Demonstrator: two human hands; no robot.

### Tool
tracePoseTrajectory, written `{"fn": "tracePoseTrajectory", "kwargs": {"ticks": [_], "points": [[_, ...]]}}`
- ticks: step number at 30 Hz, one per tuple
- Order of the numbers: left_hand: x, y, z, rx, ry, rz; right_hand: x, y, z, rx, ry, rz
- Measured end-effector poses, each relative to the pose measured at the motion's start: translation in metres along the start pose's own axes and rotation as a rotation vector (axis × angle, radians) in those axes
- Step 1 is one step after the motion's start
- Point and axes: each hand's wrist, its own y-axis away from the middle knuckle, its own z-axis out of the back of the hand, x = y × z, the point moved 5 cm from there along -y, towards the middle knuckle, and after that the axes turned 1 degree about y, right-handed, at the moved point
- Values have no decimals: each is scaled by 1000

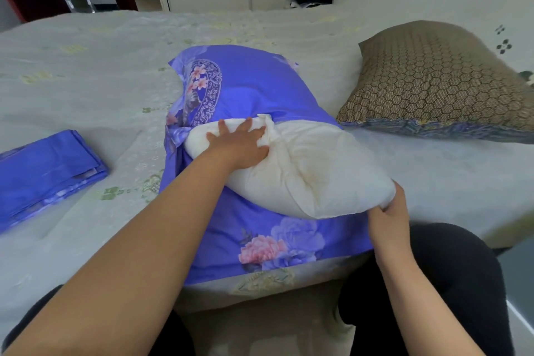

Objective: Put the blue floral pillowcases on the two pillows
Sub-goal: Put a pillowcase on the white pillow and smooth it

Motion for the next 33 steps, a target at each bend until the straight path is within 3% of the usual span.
{"fn": "tracePoseTrajectory", "kwargs": {"ticks": [4,6,9,14,21,27,29,33], "points": [[2,0,-6,3,4,-9,30,-15,-13,13,-58,138],[4,-1,-8,-4,4,-10,59,-27,-25,76,12,343],[11,0,-12,-13,60,-7,100,-42,-65,320,151,755],[26,2,-18,-26,175,6,140,-36,-145,780,531,1057],[35,8,-20,-144,414,-15,118,-45,-212,952,875,984],[60,21,-19,-206,838,-127,114,-50,-257,884,1289,1076],[69,31,-17,-256,902,-200,114,-50,-271,908,1308,1026],[67,57,12,-558,962,-390,109,-56,-292,1054,1162,792]]}}
